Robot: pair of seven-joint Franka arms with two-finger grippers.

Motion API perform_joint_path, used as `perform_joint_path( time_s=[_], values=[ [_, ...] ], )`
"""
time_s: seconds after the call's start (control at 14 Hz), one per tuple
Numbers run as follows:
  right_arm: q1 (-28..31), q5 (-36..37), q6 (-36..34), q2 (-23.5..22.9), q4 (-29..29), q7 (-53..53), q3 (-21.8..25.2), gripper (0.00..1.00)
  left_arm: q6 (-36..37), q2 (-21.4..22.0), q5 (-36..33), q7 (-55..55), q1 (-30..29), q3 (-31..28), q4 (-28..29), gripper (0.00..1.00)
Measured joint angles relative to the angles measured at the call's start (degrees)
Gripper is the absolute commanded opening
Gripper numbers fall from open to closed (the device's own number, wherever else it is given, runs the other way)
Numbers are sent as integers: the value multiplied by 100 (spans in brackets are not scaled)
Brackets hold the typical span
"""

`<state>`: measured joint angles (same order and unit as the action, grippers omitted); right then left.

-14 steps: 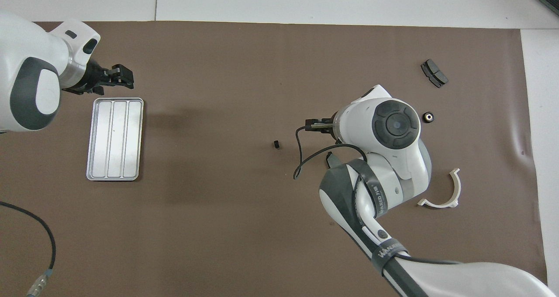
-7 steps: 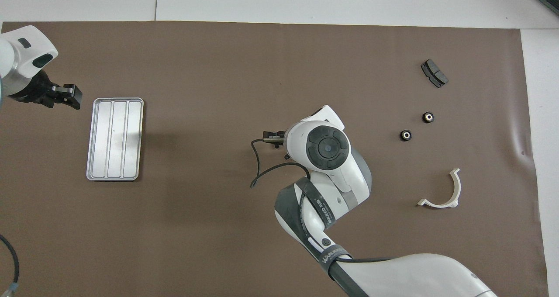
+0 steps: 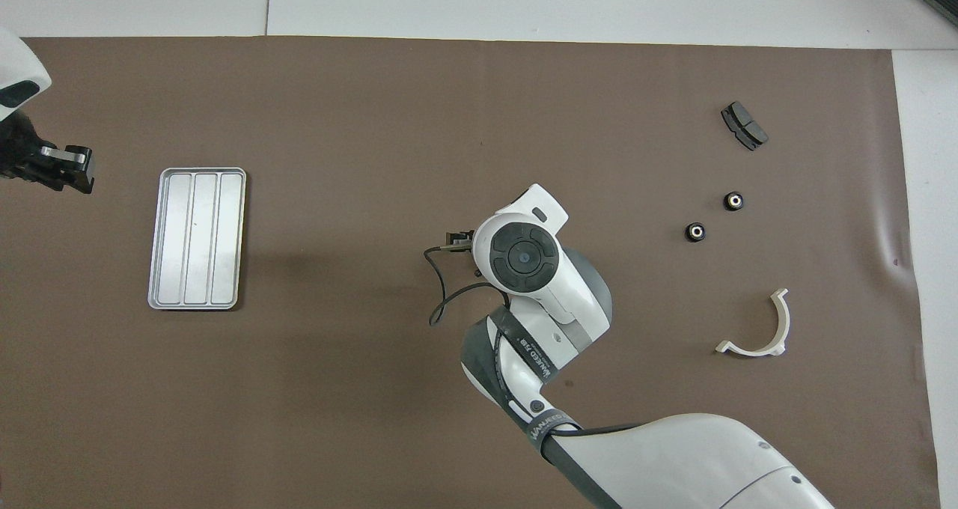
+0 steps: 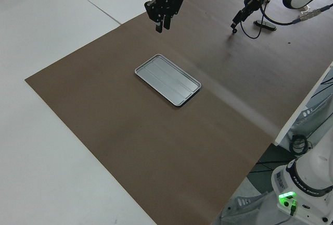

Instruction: Place bearing gear from tray to pile

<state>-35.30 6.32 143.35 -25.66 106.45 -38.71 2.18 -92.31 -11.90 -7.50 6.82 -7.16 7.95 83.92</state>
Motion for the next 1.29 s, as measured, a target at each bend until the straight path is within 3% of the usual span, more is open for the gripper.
perform_joint_path(
  time_s=[0.14,0.64,1.29],
  values=[
    [1,167,-32,-12,39,0,3,100,62,163,237,0,3,16,-2,100],
    [65,582,-151,-21,72,0,54,100,69,287,449,2,29,31,37,100],
    [35,609,-137,-21,-35,0,15,100,42,287,450,2,42,32,55,100]
  ],
)
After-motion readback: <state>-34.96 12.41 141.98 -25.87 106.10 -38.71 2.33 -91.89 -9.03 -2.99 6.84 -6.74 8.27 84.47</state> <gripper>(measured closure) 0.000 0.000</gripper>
